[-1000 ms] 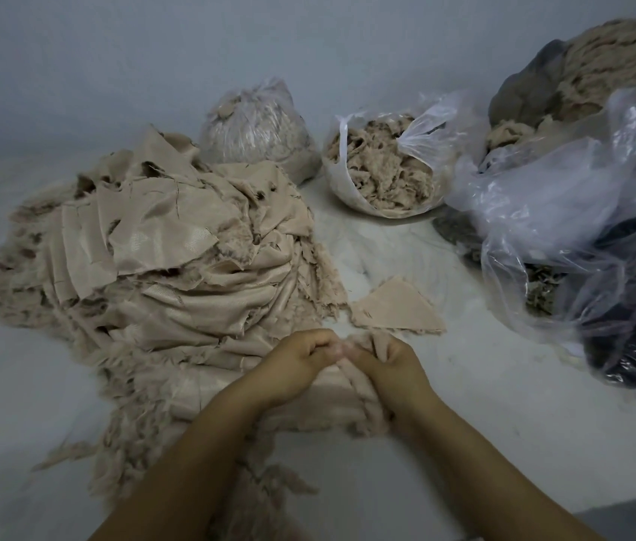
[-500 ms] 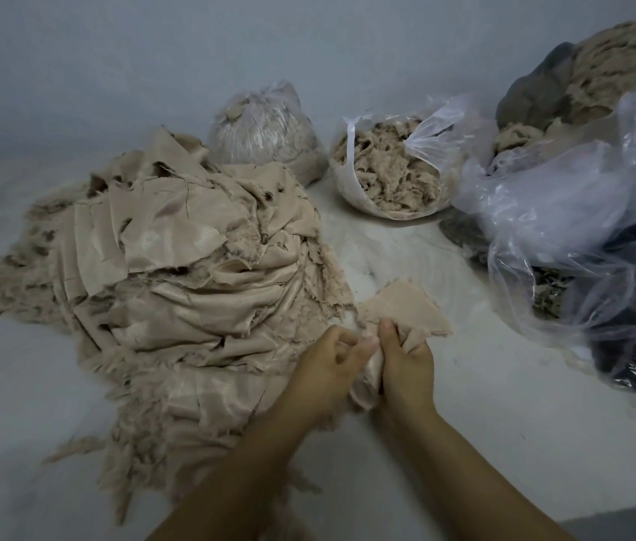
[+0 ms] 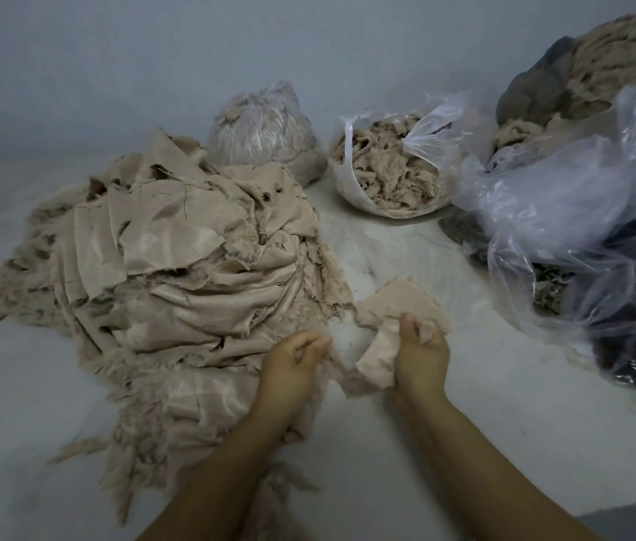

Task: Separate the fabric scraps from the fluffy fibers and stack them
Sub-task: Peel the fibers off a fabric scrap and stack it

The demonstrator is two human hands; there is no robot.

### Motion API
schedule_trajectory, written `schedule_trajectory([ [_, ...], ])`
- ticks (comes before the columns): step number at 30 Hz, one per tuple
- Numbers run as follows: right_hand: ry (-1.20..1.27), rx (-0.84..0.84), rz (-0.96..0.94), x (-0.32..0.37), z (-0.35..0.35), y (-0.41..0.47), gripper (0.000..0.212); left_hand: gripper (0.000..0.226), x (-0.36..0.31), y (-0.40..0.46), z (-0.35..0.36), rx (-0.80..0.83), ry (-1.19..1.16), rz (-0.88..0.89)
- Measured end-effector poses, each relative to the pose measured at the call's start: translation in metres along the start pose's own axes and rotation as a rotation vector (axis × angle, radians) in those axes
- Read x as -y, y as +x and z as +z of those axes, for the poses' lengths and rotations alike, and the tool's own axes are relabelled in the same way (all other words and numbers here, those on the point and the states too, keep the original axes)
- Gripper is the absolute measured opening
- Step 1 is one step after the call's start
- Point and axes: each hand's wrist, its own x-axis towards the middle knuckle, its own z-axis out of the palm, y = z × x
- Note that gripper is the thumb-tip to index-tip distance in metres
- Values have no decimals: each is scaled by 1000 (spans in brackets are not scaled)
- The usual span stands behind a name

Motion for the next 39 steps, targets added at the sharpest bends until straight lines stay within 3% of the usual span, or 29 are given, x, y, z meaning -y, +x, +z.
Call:
schedule_trajectory([
  [2,-16,-20,-60,2,-6,9,27,23,-1,1,-6,-43,63,-17],
  [4,-83,7,-111,-1,-4,6,28,39,-11,-1,1,21,18,-92],
  [6,-58,26,-125,-4,1,-2,25,58,-22,-4,11,228,-95,-261],
  [8,50,17,-63,-4,6,-8,19,50,-31,-10,23,387,-312,-458],
  [9,98,6,-31,-4,7,-10,17,42,-35,-12,29,365,-431,-538],
  [11,127,14,-23,-2,7,-13,14,24,-36,-13,37,157,-642,-595],
  [14,149,63,-1,-3,-3,-13,15,15,-33,-5,32,-105,-770,-482],
  [19,136,287,161,-2,-23,-3,10,26,-25,2,12,-94,-413,-297],
  [22,57,429,192,-1,-24,-1,24,26,-27,6,9,-54,-368,-235],
  [28,-49,242,-99,5,-17,14,44,26,-26,14,25,-154,-242,-112],
  [32,-280,175,-294,24,-14,56,46,31,-24,33,34,-170,-43,-29],
  [39,-795,244,-348,33,-10,124,37,27,-17,77,67,-118,324,52],
])
